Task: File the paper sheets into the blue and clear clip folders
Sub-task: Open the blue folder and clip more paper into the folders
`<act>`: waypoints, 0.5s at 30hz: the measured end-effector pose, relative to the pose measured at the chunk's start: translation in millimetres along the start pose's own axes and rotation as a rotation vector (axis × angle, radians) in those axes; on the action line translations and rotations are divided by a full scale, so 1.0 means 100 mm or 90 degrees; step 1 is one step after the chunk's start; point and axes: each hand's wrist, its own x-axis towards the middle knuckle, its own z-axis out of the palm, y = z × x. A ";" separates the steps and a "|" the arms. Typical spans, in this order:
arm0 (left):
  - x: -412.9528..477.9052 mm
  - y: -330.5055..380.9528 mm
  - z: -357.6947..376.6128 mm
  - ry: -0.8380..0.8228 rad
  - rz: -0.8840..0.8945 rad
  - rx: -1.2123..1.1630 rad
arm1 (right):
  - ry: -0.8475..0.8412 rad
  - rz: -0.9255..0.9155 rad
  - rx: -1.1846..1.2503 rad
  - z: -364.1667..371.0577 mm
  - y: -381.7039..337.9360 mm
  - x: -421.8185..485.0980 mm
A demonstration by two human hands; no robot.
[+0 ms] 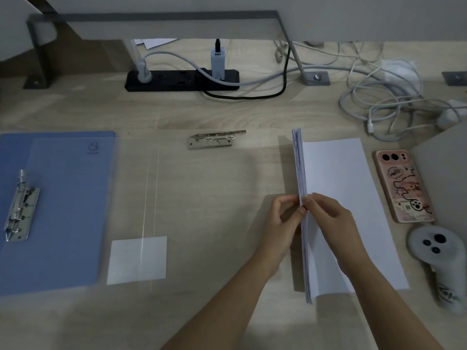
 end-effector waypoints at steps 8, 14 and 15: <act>0.00 -0.03 0.00 0.003 -0.002 0.005 | 0.011 -0.006 -0.013 0.02 -0.01 -0.01; 0.00 -0.04 0.00 0.005 0.002 0.002 | 0.017 -0.011 -0.018 0.03 -0.02 -0.02; 0.00 -0.04 0.00 0.005 0.002 0.005 | 0.018 -0.008 -0.020 0.03 -0.02 -0.02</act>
